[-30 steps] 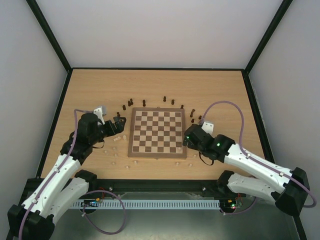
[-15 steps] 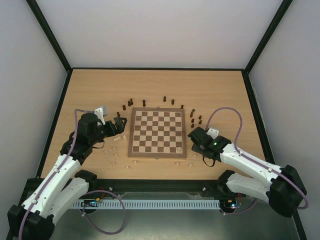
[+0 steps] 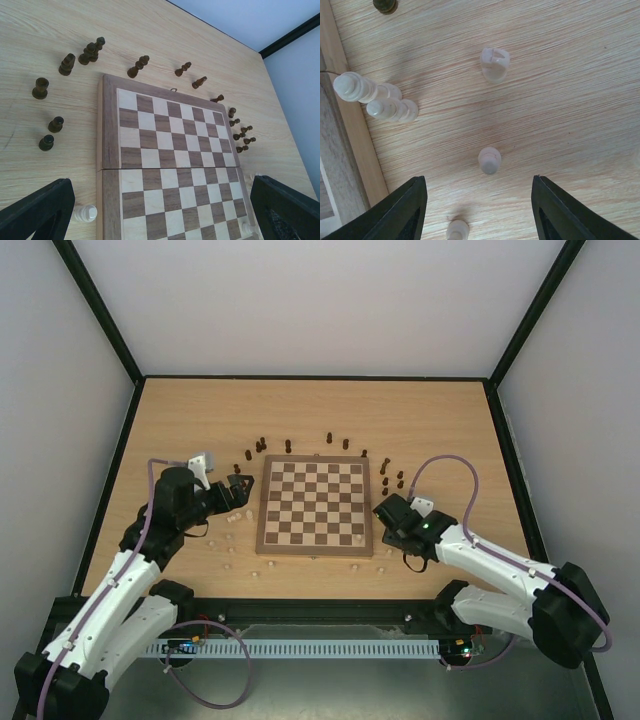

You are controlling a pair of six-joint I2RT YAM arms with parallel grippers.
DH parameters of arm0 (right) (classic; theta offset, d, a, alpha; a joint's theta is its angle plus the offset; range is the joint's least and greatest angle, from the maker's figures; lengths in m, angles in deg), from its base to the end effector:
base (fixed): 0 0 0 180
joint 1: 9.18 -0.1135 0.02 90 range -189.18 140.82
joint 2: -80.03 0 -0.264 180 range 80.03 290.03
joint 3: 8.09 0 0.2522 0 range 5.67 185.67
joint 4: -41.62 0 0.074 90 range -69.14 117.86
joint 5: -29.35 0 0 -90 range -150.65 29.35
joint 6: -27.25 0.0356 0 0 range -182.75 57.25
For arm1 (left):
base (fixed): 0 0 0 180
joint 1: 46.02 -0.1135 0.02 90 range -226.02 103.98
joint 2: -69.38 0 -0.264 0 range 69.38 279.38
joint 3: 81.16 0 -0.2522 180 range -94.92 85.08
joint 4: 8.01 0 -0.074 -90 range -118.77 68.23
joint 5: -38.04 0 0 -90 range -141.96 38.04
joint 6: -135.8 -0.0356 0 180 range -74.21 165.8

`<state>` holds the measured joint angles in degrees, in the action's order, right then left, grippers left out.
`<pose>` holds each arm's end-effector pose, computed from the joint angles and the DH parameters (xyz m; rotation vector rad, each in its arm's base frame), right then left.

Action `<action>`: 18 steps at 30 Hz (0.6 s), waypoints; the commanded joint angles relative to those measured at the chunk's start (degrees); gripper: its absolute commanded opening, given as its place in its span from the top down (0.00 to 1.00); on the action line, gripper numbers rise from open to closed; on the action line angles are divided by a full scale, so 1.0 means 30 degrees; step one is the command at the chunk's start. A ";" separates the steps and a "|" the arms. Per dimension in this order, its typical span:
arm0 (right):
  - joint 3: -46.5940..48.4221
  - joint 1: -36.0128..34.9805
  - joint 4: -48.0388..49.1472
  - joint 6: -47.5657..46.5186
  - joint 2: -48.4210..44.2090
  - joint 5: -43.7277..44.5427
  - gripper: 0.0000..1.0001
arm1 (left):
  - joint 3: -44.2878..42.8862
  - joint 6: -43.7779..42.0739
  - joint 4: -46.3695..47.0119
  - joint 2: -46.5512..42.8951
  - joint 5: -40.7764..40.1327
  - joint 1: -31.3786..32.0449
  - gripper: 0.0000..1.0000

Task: Set up the chess pieces on the board
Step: Pick up the chess piece at the center of the board.

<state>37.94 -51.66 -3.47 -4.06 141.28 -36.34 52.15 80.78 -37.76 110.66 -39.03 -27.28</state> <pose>0.1494 0.1169 0.1863 0.4914 2.4433 0.1692 0.1601 -0.0627 0.2666 -0.1430 2.0764 -0.8150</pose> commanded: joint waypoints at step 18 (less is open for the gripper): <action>0.0239 0.0060 -0.0842 -0.0182 0.1497 -0.0179 0.49 | 0.0350 0.0069 0.0096 -0.0081 0.0221 0.0074 0.00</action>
<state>37.94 -51.58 -2.47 -6.24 142.42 -40.43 52.48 80.82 -37.69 110.66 -39.03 -27.28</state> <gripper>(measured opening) 0.514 0.995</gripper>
